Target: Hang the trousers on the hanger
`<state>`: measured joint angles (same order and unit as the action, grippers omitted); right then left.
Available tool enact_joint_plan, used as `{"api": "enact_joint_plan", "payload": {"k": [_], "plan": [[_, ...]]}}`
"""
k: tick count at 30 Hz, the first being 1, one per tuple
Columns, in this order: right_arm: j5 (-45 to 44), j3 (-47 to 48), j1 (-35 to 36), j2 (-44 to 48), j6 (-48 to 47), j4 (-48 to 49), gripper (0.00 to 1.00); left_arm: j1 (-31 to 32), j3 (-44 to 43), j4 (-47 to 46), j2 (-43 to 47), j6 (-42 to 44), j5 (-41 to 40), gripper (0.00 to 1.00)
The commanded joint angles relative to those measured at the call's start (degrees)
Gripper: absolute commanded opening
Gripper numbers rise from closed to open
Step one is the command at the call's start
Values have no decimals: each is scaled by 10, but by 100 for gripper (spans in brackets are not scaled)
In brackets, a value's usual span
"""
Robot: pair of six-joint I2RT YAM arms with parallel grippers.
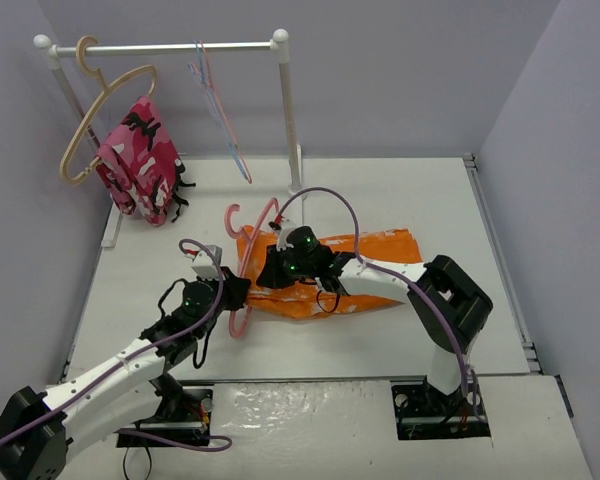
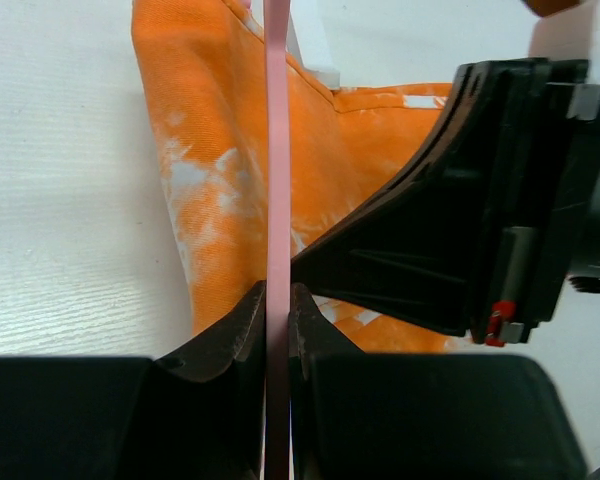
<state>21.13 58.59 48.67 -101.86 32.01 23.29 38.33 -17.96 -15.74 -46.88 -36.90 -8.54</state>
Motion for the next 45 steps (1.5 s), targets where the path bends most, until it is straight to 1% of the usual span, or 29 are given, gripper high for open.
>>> {"api": "enact_joint_plan", "payload": {"k": [1,4,6,12,14,16,18,20,21,22,23,24,27,31,34,38,45], "plan": [[37,10,9,-18,22,119,0,32,-20,-112,-28,-27,-14,0],[36,19,11,-31,13,118,0,56,-22,-131,-48,-29,-35,0],[21,22,9,-23,-5,95,0,68,-26,-137,-54,-22,-48,0],[-41,11,-8,67,-102,-18,0,70,-33,-110,-36,-8,-73,0],[-64,14,-13,113,-140,-55,4,70,-35,-107,-36,-6,-75,0],[-83,20,-14,143,-169,-81,15,70,-37,-109,-44,-7,-69,0],[-109,25,-13,174,-199,-83,26,71,-37,-112,-50,-10,-65,0],[-140,20,-10,214,-243,-57,52,72,-39,-113,-55,-10,-65,0],[-164,17,-10,221,-250,-47,75,71,-40,-113,-56,-8,-65,0],[-184,17,-11,222,-259,-41,91,71,-43,-112,-56,-6,-66,0],[-193,21,-12,220,-272,-39,97,71,-46,-111,-57,-4,-66,0],[-196,25,-15,214,-289,-38,100,71,-50,-109,-57,-2,-67,0],[-150,49,-27,177,-336,-27,98,72,-61,-107,-66,2,-65,0],[-80,66,-31,140,-353,42,92,72,-72,-112,-74,5,-59,0],[-26,84,-39,111,-363,68,82,72,-74,-113,-77,3,-60,0],[36,112,-47,67,-376,72,73,74,-75,-112,-74,3,-62,0],[89,131,-64,12,-359,104,66,74,-77,-114,-76,2,-59,0]]}}
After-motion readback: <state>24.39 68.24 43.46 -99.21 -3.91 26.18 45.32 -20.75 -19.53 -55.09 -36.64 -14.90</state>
